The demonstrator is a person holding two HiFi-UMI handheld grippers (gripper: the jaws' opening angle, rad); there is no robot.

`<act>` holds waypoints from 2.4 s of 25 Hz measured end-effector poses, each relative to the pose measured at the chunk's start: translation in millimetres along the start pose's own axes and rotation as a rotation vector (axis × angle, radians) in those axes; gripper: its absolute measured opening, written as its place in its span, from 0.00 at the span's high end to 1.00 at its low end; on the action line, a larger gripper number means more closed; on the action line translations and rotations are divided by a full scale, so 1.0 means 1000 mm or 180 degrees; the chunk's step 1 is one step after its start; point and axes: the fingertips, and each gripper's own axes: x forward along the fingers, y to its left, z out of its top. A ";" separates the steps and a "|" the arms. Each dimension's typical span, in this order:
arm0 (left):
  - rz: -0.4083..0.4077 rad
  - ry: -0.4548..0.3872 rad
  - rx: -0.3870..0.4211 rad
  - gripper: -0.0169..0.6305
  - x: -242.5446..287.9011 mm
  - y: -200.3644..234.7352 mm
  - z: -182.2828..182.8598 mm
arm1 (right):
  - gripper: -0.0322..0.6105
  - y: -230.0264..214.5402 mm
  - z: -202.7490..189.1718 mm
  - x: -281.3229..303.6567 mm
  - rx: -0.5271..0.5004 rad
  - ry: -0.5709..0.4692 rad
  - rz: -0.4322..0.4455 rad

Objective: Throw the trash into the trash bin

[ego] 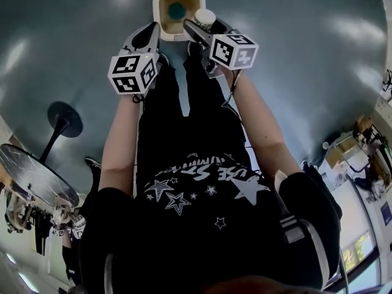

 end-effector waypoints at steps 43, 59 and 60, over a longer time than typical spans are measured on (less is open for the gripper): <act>0.0250 0.0887 -0.0298 0.96 0.130 0.060 -0.149 | 0.44 -0.103 -0.090 0.144 -0.0207 0.1065 -0.0095; 0.0147 0.0867 -0.0192 0.96 0.122 0.059 -0.135 | 0.42 -0.096 -0.078 0.134 -0.0053 0.0914 -0.0266; 0.0133 0.0862 -0.0177 0.96 0.119 0.060 -0.133 | 0.42 -0.092 -0.075 0.134 -0.0061 0.0889 -0.0278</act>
